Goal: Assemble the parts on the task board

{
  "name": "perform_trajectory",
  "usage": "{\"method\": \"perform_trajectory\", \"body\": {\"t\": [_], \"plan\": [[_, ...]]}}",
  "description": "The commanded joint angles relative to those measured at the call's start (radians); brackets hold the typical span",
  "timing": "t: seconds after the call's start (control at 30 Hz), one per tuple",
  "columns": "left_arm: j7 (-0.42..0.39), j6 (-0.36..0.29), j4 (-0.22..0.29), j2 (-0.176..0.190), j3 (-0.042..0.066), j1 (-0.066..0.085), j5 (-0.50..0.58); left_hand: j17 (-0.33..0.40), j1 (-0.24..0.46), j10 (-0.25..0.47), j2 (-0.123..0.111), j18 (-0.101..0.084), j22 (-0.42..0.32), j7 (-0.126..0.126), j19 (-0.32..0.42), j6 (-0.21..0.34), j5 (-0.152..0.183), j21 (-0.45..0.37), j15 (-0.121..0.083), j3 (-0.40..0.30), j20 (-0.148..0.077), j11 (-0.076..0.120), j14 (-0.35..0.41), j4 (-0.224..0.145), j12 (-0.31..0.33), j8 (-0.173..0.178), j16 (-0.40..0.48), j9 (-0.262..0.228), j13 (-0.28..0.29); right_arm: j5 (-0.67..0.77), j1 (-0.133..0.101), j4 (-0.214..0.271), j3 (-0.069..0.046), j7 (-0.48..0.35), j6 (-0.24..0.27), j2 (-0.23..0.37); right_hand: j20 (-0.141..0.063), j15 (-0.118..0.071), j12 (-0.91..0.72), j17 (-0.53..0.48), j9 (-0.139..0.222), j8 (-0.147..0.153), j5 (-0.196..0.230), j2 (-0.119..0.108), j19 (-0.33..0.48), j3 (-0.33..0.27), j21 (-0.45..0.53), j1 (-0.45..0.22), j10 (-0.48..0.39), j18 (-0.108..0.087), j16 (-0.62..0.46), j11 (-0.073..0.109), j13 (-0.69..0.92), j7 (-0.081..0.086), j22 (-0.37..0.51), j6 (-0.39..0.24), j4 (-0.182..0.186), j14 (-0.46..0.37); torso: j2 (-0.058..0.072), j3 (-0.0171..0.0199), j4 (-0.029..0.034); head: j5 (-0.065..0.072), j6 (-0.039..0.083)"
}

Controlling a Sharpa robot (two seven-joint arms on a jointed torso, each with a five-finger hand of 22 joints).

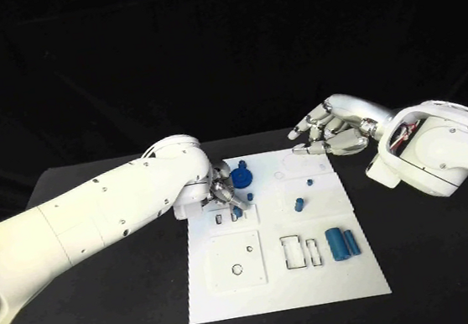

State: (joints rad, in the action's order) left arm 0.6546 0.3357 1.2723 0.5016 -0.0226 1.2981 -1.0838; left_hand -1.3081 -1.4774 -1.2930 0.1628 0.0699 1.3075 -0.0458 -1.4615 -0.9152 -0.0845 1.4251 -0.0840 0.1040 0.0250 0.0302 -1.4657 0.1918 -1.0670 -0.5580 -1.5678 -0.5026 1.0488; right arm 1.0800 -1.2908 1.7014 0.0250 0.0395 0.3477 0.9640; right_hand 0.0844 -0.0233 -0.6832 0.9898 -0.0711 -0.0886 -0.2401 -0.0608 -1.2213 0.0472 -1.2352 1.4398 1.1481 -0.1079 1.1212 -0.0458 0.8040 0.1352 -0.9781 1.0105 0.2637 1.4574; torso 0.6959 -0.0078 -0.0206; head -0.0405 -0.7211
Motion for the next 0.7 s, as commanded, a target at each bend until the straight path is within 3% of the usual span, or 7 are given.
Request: {"method": "perform_trajectory", "body": {"t": [0.03, 0.07, 0.3, 0.37, 0.47, 0.7], "plan": [[0.001, 0.004, 0.002, 0.002, -0.003, -0.004, 0.022, -0.263, -0.018, 0.003, -0.018, -0.016, 0.022, -0.008, -0.001, 0.005, -0.010, 0.003, 0.004, -0.160, -0.001, -0.005, -0.105, -0.089, 0.010, 0.006, -0.003, -0.011, -0.006, 0.014, 0.000, -0.001, 0.000, -0.007, -0.011, -0.002, 0.000, -0.003, 0.004, -0.001, 0.001, -0.007, -0.003, 0.008, 0.007, 0.002, 0.005, 0.002, -0.008, -0.014, -0.006, -0.002, -0.001, 0.002, 0.001, 0.006, -0.001, 0.001, 0.000, 0.0002, -0.0008, -0.001, -0.001], [0.000, -0.001, 0.003, 0.004, -0.003, -0.004, 0.028, -0.263, -0.013, 0.002, -0.029, -0.017, 0.022, -0.008, 0.000, 0.005, -0.010, 0.003, 0.001, -0.182, 0.003, -0.004, -0.105, -0.090, 0.011, 0.006, -0.003, -0.013, -0.006, 0.014, 0.000, -0.002, 0.000, -0.007, -0.012, -0.003, 0.000, -0.003, 0.004, -0.002, 0.001, -0.007, -0.003, 0.008, 0.007, 0.002, 0.006, 0.002, -0.008, -0.015, -0.007, -0.002, -0.001, 0.002, 0.002, 0.006, -0.001, 0.000, 0.000, 0.0002, -0.0010, -0.001, -0.001], [-0.003, -0.059, 0.022, 0.030, -0.003, -0.004, 0.081, -0.263, 0.124, -0.012, -0.198, -0.018, 0.038, -0.014, -0.004, 0.001, -0.022, 0.007, 0.007, -0.571, 0.006, -0.009, -0.105, -0.086, 0.018, -0.008, -0.003, -0.058, -0.009, 0.008, 0.000, -0.005, 0.000, -0.007, -0.015, -0.006, -0.001, -0.003, 0.004, -0.002, 0.001, -0.007, -0.004, 0.008, 0.007, 0.002, 0.006, 0.002, -0.008, -0.015, -0.007, -0.002, -0.002, 0.002, 0.002, 0.006, -0.001, 0.001, 0.000, 0.0022, 0.0011, -0.002, -0.001], [-0.004, -0.078, 0.031, 0.041, -0.003, -0.004, 0.094, -0.263, 0.152, -0.015, -0.230, -0.018, 0.040, -0.010, -0.005, 0.001, -0.028, 0.008, 0.008, -0.643, 0.006, -0.010, -0.105, -0.098, 0.017, -0.015, -0.003, -0.071, -0.009, 0.007, 0.000, -0.005, 0.000, -0.007, -0.015, -0.006, -0.001, -0.003, 0.004, -0.002, 0.001, -0.007, -0.004, 0.008, 0.007, 0.002, 0.006, 0.002, -0.008, -0.015, -0.007, -0.002, -0.002, 0.002, 0.002, 0.006, -0.001, 0.001, 0.000, 0.0024, 0.0019, -0.002, -0.001], [-0.006, -0.107, 0.047, 0.056, -0.003, -0.004, 0.106, -0.263, 0.179, -0.019, -0.257, -0.019, 0.042, -0.008, -0.005, 0.001, -0.033, 0.008, 0.007, -0.703, 0.006, -0.009, -0.105, -0.116, 0.018, -0.023, -0.003, -0.084, -0.010, 0.005, 0.000, -0.004, 0.000, -0.008, -0.015, -0.006, -0.001, -0.003, 0.004, -0.001, 0.001, -0.007, -0.005, 0.008, 0.007, 0.002, 0.007, 0.002, -0.008, -0.015, -0.007, -0.002, -0.002, 0.002, 0.003, 0.006, -0.001, 0.001, 0.000, 0.0028, 0.0021, -0.002, -0.002], [-0.025, -0.218, 0.103, 0.098, -0.004, -0.012, 0.125, -0.263, 0.206, -0.028, -0.285, -0.020, 0.051, -0.005, -0.009, -0.003, -0.032, 0.012, 0.004, -0.759, 0.006, -0.008, -0.105, -0.141, 0.015, -0.031, -0.003, -0.100, -0.009, -0.002, 0.001, -0.005, 0.000, -0.010, -0.014, -0.007, -0.001, -0.003, 0.004, -0.002, 0.001, -0.007, -0.008, 0.010, 0.007, 0.002, 0.008, 0.000, -0.008, -0.015, -0.009, -0.003, -0.004, 0.003, 0.004, 0.006, 0.001, 0.001, 0.000, 0.0029, -0.0002, -0.007, -0.001]]}}
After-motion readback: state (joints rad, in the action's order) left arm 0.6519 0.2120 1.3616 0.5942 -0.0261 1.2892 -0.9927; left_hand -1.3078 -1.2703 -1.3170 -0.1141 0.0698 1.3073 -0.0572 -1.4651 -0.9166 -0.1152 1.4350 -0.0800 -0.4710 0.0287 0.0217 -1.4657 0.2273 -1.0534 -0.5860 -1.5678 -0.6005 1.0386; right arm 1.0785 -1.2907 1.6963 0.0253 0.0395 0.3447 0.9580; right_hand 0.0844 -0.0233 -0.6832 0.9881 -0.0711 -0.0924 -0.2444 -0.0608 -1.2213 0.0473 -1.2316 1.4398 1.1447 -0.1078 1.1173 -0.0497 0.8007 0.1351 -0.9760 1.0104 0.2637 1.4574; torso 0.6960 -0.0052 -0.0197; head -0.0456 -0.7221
